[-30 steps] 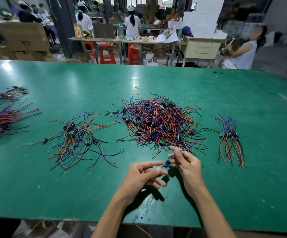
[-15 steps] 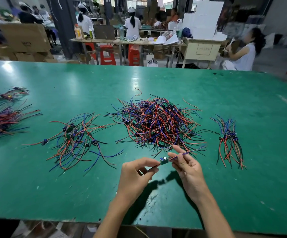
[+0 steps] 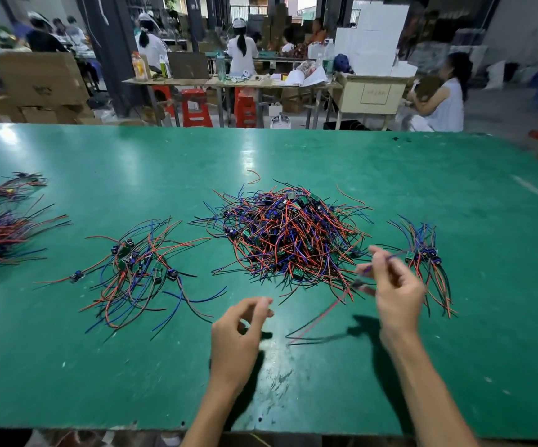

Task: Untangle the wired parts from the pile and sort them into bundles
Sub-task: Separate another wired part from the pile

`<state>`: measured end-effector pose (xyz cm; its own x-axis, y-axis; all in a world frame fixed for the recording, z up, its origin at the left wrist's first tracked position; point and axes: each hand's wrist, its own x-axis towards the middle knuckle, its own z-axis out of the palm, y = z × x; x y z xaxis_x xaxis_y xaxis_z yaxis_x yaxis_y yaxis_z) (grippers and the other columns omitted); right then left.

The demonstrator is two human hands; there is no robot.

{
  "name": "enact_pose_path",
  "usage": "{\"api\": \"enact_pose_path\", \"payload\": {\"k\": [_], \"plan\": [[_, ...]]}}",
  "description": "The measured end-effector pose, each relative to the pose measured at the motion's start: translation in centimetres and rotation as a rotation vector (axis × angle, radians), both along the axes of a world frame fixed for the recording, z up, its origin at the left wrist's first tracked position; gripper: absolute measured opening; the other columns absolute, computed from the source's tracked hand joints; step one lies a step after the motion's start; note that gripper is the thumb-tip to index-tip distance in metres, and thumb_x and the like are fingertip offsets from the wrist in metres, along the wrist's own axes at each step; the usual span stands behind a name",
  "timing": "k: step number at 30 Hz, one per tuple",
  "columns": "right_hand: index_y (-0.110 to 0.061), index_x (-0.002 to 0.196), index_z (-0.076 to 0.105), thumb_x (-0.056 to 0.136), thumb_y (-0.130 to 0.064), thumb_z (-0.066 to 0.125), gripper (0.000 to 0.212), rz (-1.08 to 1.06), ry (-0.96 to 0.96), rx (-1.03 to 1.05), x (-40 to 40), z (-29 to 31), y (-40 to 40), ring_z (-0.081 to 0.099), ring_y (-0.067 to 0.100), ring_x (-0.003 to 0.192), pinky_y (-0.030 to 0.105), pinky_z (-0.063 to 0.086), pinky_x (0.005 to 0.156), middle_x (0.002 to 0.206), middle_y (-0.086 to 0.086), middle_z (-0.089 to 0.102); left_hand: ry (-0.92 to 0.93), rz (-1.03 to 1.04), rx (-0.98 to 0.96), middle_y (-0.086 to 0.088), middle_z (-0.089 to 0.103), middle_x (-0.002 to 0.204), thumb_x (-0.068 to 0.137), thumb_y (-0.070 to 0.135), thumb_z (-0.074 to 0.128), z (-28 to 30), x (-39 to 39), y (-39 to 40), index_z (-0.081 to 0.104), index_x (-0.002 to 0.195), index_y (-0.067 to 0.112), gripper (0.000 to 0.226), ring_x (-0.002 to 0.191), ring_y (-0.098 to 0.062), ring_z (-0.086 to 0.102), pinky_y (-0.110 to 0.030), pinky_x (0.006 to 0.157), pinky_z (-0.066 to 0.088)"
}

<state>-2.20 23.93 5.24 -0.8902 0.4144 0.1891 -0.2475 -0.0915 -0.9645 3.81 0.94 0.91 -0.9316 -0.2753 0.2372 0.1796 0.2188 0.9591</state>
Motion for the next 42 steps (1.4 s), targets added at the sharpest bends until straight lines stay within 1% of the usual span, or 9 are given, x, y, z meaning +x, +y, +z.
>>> {"api": "enact_pose_path", "payload": {"k": [3,5,10,15,21,24,30,35,42], "plan": [[-0.025,0.089,0.075,0.1,-0.037,0.062,0.021,-0.16,-0.036,0.236,-4.9,2.9,5.0,0.069,0.014,0.054,0.026,0.053,0.045,0.068,0.0,0.069,-0.08,0.113,0.293,-0.003,0.076,0.084,0.101,0.037,0.057,0.2,-0.8,-0.9,0.079,0.088,0.023,0.029,0.074,-0.019,0.065,-0.038,0.064,0.058],[-0.017,0.096,0.076,0.1,-0.035,0.06,0.025,-0.244,-0.136,0.438,-8.4,4.0,8.3,0.067,0.021,0.055,0.035,0.059,0.057,0.076,0.007,0.071,-0.094,0.163,0.357,-0.007,0.075,0.083,0.104,0.031,0.051,0.1,-1.2,-1.4,0.079,0.085,0.02,0.035,0.071,-0.019,0.061,-0.034,0.061,0.051],[-0.01,0.135,0.059,0.099,-0.03,0.06,0.041,-0.273,-0.554,1.242,-12.9,3.0,13.0,0.057,0.039,0.122,0.044,0.045,0.098,0.13,0.022,0.063,-0.101,0.168,0.34,-0.006,0.074,0.081,0.102,0.021,0.054,-0.3,-1.3,-1.2,0.079,0.082,0.022,0.032,0.069,-0.015,0.057,-0.034,0.062,0.047],[-0.032,0.128,0.066,0.099,-0.043,0.059,0.032,-0.029,-0.48,1.74,-12.3,-0.7,10.9,0.051,0.026,0.125,0.037,0.04,0.1,0.128,0.004,0.063,-0.115,0.181,0.353,-0.005,0.074,0.08,0.102,0.019,0.055,-0.6,-1.6,-1.3,0.079,0.081,0.023,0.032,0.066,-0.014,0.055,-0.038,0.063,0.046],[-0.021,0.106,0.064,0.103,-0.03,0.056,0.012,-0.09,-0.419,1.6,-11.9,-1.8,9.5,0.058,0.029,0.102,0.038,0.04,0.085,0.11,0.006,0.069,-0.115,0.16,0.335,-0.004,0.073,0.077,0.101,0.018,0.056,-0.6,-1.6,-1.3,0.079,0.079,0.024,0.032,0.065,-0.013,0.055,-0.032,0.059,0.048],[-0.019,0.104,0.057,0.105,-0.025,0.05,0.009,-0.146,-0.39,1.228,-12.0,-1.3,9.4,0.058,0.03,0.084,0.038,0.041,0.074,0.099,0.012,0.07,-0.112,0.154,0.329,-0.004,0.072,0.075,0.101,0.018,0.056,-0.5,-1.5,-1.2,0.078,0.078,0.024,0.033,0.062,-0.012,0.055,-0.022,0.053,0.047],[-0.017,0.117,0.063,0.104,-0.025,0.048,0.022,-0.342,-0.426,0.622,-12.9,0.8,9.7,0.071,0.034,0.09,0.043,0.053,0.089,0.106,0.011,0.072,-0.117,0.145,0.292,-0.003,0.072,0.075,0.101,0.022,0.056,-0.6,-1.2,-1.3,0.078,0.079,0.025,0.031,0.06,-0.009,0.055,-0.026,0.053,0.047],[-0.013,0.127,0.061,0.105,-0.01,0.047,0.027,-0.148,-0.412,0.21,-12.8,2.5,9.2,0.062,0.016,0.061,0.023,0.049,0.049,0.103,0.006,0.065,-0.114,0.142,0.278,-0.002,0.071,0.073,0.097,0.029,0.057,-0.5,-1.2,-1.2,0.078,0.078,0.026,0.028,0.059,-0.009,0.054,-0.029,0.053,0.046],[-0.023,0.115,0.06,0.098,-0.011,0.059,0.021,-0.116,0.03,0.299,-5.5,2.9,1.9,0.064,0.01,0.067,0.03,0.049,0.064,0.083,-0.003,0.07,-0.104,0.069,0.238,-0.005,0.071,0.071,0.1,0.03,0.057,-0.1,-0.9,-0.7,0.08,0.077,0.021,0.033,0.053,-0.011,0.054,-0.02,0.052,0.047]]}}
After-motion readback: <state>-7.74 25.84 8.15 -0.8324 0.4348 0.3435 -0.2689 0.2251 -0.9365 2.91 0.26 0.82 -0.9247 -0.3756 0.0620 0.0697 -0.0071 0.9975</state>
